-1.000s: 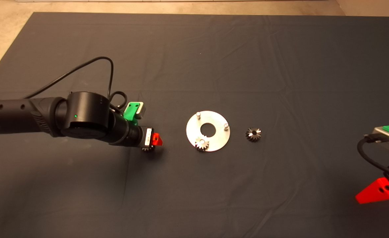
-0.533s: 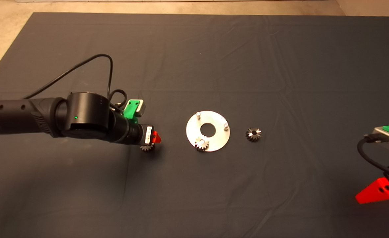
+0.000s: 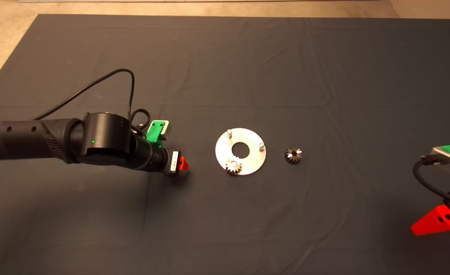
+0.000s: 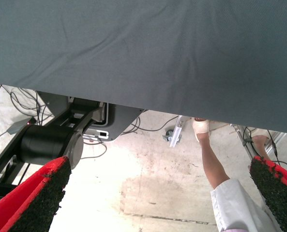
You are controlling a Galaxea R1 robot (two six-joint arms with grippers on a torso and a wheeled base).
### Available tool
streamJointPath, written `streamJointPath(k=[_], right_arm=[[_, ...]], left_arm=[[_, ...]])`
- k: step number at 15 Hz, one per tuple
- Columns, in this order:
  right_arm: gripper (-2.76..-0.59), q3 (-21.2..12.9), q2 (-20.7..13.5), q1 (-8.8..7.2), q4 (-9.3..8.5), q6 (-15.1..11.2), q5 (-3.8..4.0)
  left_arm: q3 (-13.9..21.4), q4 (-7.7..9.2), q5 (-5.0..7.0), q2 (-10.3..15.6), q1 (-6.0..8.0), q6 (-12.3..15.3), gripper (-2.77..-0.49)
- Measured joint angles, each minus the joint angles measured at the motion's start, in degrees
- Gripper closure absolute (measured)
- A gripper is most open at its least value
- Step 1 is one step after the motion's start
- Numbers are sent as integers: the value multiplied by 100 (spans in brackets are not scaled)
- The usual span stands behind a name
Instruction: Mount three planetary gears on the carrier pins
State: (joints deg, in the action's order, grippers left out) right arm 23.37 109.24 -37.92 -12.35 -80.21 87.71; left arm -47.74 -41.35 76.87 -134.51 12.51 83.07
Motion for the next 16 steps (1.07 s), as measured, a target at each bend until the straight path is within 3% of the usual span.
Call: streamJointPath(k=[4, 9, 16], right_arm=[[-275, 0, 27, 0, -5, 0, 0], [-275, 0, 28, 0, -7, 0, -4], [-275, 0, 24, 0, -7, 0, -1]], left_arm=[[-2, -99, 6, -178, -74, -2, -224], [-2, -165, 39, -152, -77, -5, -194], [15, -176, 62, -149, -77, -21, -193]])
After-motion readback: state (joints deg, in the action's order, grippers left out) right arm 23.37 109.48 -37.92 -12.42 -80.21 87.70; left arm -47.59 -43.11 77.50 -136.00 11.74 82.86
